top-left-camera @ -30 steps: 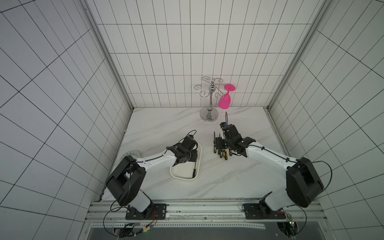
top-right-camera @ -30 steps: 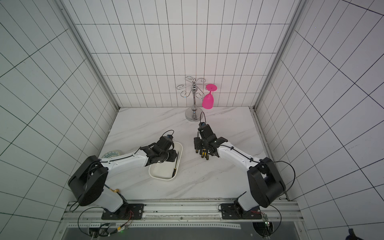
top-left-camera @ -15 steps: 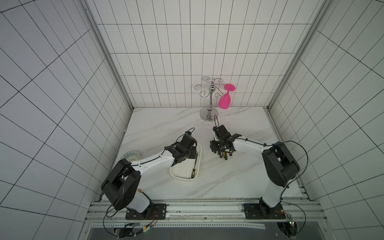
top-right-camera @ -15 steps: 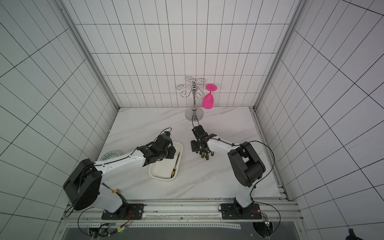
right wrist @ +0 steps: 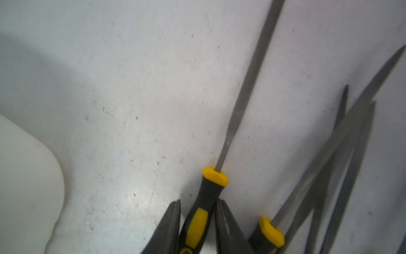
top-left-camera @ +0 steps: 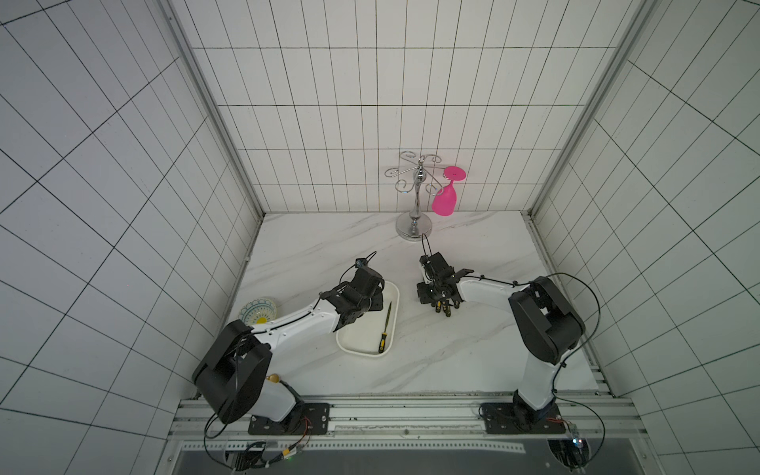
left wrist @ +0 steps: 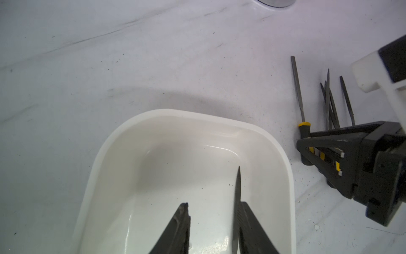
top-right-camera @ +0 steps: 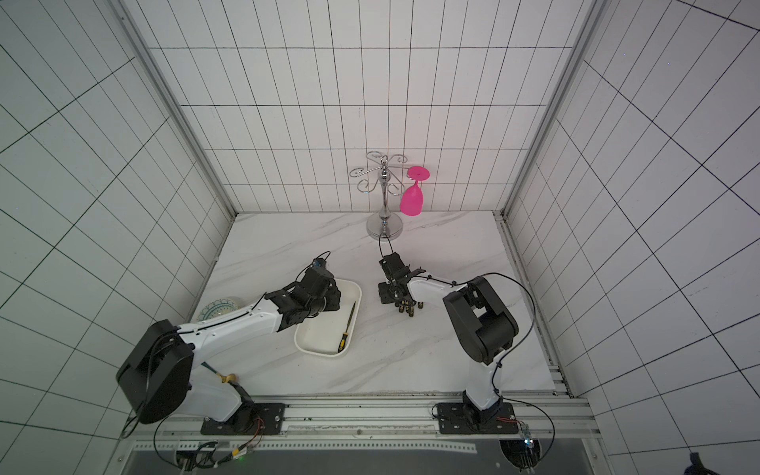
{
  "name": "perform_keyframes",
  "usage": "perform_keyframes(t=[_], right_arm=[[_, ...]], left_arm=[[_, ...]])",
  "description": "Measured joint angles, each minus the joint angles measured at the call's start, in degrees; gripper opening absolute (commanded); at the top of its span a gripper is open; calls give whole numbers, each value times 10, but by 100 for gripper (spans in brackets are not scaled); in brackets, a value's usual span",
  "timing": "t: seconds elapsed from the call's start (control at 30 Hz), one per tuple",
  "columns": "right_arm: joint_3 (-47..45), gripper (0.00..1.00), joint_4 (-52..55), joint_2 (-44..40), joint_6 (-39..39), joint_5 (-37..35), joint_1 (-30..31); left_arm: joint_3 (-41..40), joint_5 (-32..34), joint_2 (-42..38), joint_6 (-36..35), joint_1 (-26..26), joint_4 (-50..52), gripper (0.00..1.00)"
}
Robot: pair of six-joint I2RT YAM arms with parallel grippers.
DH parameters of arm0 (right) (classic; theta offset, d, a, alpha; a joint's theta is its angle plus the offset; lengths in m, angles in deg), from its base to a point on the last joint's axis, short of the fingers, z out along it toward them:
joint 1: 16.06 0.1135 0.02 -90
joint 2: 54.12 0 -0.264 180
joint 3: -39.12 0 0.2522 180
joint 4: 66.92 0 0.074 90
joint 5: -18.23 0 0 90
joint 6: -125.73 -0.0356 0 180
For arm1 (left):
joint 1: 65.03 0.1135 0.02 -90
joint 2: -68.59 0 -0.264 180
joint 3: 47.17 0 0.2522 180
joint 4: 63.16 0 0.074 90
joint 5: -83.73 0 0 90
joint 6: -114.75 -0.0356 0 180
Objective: Put the file tool into the storage box
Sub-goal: Pick up the file tool from the center of the board.
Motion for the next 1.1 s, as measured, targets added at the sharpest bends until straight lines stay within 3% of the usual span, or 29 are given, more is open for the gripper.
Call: perform_keyframes(t=[0.13,0.23,0.43,0.73,1.0,1.1], right_arm=[[-18,5,-12,-13,0,0,0],[-29,1,-10,-24,2,10,0],[-37,0,3,-81,17,84,1],[-38,0,4,-190,40,191,31],[-38,0,6,-211,59,220,57],[-38,0,9,-211,67,221,66]], left_arm=[[-18,2,-25,16,21,-11,41],[-21,2,-34,19,25,-21,42],[-19,-31,-39,17,25,-49,49],[-7,-108,-42,17,25,-127,51],[1,-156,-22,26,25,-179,51],[3,-165,-11,33,25,-192,43]])
